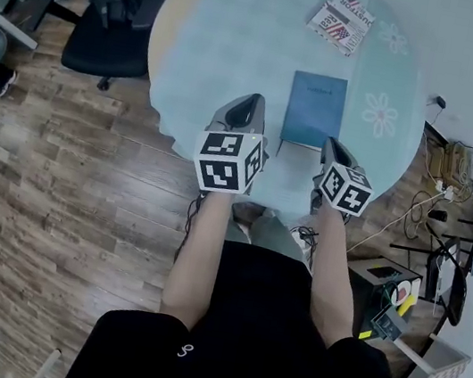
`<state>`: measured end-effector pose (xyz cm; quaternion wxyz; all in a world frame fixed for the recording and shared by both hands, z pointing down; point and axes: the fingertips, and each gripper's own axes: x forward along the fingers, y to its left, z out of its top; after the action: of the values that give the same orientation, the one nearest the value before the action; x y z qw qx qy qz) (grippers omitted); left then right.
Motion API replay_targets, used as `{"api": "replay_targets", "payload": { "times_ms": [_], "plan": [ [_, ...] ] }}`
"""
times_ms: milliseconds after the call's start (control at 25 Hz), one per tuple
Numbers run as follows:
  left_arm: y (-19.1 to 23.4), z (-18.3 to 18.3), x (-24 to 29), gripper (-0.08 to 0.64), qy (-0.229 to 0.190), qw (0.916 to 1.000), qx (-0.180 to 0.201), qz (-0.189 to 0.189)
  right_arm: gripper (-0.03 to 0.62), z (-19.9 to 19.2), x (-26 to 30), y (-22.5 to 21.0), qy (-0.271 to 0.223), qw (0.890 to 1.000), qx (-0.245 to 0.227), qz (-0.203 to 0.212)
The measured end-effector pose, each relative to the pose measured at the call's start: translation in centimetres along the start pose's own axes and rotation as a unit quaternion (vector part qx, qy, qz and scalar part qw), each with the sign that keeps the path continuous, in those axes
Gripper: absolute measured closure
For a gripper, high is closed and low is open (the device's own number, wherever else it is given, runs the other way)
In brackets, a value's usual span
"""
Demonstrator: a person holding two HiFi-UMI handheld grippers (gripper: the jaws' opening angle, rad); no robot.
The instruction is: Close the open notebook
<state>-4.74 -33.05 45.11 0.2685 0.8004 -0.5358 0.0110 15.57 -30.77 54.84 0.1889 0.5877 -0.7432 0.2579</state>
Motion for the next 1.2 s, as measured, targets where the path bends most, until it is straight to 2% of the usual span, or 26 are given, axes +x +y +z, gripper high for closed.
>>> {"api": "replay_targets", "payload": {
  "times_ms": [120,200,360,520,760,920,1040,1200],
  "plan": [
    [-1.6,1.5,0.4,0.566,-0.013,0.9997,0.019,-0.012,0.578,5.0,-1.3,-0.1,-0.063,0.998,0.005,0.008],
    [-2.4,2.7,0.2,0.566,-0.026,0.9990,0.031,-0.016,0.578,8.2,-2.4,0.7,-0.109,0.994,0.005,0.029],
    [-3.1,5.6,-0.4,0.566,-0.056,0.9968,0.053,-0.016,0.580,14.0,-4.5,4.1,-0.196,0.974,0.000,0.113],
    [-3.4,8.8,-1.4,0.566,-0.087,0.9931,0.078,-0.010,0.580,18.8,-6.2,6.7,-0.251,0.955,-0.021,0.155],
    [-4.4,13.9,-3.8,0.566,-0.141,0.9828,0.119,-0.006,0.580,24.0,-8.9,11.0,-0.314,0.925,-0.083,0.199],
    [-4.9,16.1,-5.1,0.566,-0.172,0.9741,0.147,0.008,0.580,26.2,-10.8,13.2,-0.335,0.911,-0.121,0.208],
    [-5.1,16.8,-5.4,0.566,-0.176,0.9705,0.164,0.018,0.580,27.0,-11.8,14.2,-0.345,0.905,-0.142,0.202],
    [-5.7,16.8,-5.6,0.566,-0.179,0.9682,0.174,0.021,0.580,26.7,-12.0,14.4,-0.340,0.907,-0.149,0.200]
  ]
}}
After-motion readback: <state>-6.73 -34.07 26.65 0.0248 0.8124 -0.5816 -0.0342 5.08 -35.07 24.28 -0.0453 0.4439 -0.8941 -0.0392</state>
